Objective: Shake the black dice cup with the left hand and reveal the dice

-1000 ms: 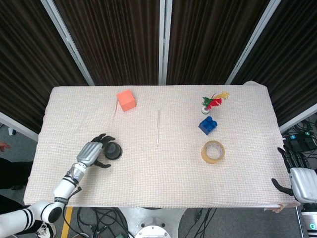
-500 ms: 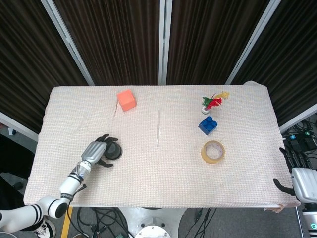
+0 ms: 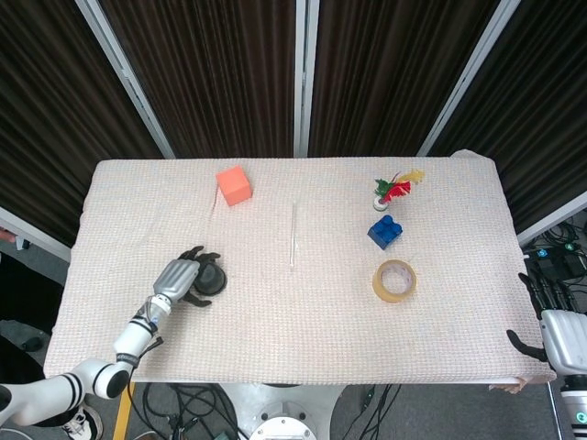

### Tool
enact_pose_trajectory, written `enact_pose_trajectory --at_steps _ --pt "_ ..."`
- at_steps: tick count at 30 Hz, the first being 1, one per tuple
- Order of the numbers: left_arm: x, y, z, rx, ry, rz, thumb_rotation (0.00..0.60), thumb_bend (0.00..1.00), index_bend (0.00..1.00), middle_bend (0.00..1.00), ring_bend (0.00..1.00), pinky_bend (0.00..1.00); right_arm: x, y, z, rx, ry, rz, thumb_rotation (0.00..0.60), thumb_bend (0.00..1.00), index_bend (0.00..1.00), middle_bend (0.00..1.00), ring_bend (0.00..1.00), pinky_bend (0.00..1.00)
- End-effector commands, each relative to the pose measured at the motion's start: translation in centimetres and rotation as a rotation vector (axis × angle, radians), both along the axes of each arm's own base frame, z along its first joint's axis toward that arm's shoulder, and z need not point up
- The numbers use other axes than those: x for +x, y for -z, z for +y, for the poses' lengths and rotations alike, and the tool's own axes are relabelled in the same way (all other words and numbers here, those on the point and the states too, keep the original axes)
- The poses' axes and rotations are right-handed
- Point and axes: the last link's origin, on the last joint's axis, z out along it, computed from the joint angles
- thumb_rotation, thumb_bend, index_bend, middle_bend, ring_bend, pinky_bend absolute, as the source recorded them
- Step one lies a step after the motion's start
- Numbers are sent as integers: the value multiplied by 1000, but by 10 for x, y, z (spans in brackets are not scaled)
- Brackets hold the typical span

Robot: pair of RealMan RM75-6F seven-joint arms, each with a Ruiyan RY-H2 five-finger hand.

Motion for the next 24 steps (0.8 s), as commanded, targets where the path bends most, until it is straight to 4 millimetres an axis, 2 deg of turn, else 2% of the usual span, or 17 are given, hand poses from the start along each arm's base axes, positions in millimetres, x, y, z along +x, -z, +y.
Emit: enact_pose_trajectory --at_steps 1,11,18,24 --pt "0 0 0 6 -2 -2 600 0 139 228 15 115 0 0 0 -2 1 0 600 159 0 0 0 0" --pt "3 1 2 10 8 7 600 19 142 296 16 117 -2 0 0 -1 10 2 600 159 0 0 0 0" --pt "5 4 3 7 10 10 600 35 143 305 16 117 -3 -2 0 -7 16 3 600 159 0 0 0 0" --pt "8 3 4 22 23 4 600 103 168 370 43 122 -5 -3 0 -8 20 0 600 159 0 0 0 0"
